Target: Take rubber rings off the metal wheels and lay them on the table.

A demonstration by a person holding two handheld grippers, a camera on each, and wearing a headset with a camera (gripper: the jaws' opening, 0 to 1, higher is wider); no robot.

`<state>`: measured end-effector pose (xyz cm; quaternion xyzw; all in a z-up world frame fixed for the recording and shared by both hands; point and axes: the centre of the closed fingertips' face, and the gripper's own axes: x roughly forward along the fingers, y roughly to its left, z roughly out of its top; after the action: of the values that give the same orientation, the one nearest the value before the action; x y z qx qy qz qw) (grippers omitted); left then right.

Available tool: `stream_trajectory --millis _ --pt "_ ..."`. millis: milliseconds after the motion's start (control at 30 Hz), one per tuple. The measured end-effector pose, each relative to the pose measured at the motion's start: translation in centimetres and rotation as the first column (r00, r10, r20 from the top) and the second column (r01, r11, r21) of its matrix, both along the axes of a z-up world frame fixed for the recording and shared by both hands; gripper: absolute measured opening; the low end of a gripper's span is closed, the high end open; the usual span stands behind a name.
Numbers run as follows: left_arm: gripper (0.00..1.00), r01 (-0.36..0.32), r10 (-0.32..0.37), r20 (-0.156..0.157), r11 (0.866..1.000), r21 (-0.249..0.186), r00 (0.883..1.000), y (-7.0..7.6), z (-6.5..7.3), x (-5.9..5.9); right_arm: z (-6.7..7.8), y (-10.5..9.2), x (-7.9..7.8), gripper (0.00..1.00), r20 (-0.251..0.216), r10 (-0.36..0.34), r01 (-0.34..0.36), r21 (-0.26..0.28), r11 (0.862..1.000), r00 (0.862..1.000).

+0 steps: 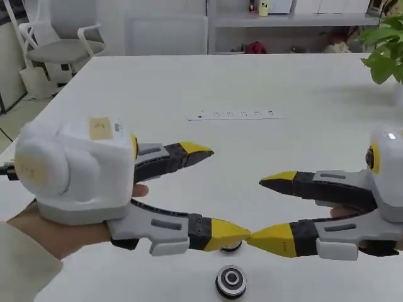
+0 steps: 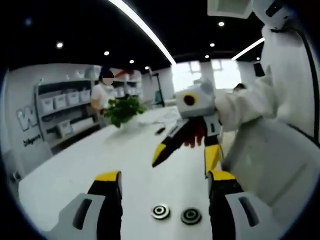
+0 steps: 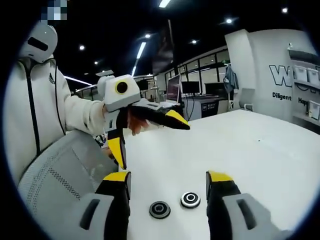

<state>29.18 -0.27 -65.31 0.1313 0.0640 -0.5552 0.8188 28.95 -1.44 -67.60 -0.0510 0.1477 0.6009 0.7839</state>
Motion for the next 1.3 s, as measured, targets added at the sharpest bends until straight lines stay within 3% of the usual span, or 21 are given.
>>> stream_trajectory --millis 133,600,733,900,1167,1300 --pt "0.67 -0.013 0.013 -0.032 1.000 0.018 0.999 0.3 -1.6 0.0 -1.5 -0.1 -0.1 0.54 -0.022 0.016 -0.017 -0.027 1.000 1.000" --pt "0.60 -0.028 0.034 -0.069 0.997 0.077 0.997 0.8 -5.6 -0.3 -5.8 -0.6 -1.2 0.45 -0.092 0.044 -0.053 -0.103 0.993 0.995" --pt "0.56 -0.026 0.034 -0.088 0.995 0.092 0.996 1.0 -6.6 -0.4 -7.4 0.2 -2.6 0.44 -0.151 0.083 -0.103 -0.134 0.986 0.985" --pt "0.53 -0.007 0.018 -0.104 0.994 0.105 0.994 0.7 -7.5 -0.9 -8.8 0.7 -3.5 0.42 -0.157 0.115 -0.143 -0.179 0.973 0.981" --pt "0.46 0.010 0.005 -0.129 0.993 0.114 0.992 0.1 -8.8 -1.5 -10.1 0.5 -3.0 0.38 -0.158 0.071 -0.105 -0.217 0.971 0.985" --pt "0.42 0.019 0.001 -0.136 0.989 0.146 0.991 0.2 -10.0 -1.6 -10.4 0.4 -2.8 0.37 -0.161 0.057 -0.092 -0.223 0.970 0.985"
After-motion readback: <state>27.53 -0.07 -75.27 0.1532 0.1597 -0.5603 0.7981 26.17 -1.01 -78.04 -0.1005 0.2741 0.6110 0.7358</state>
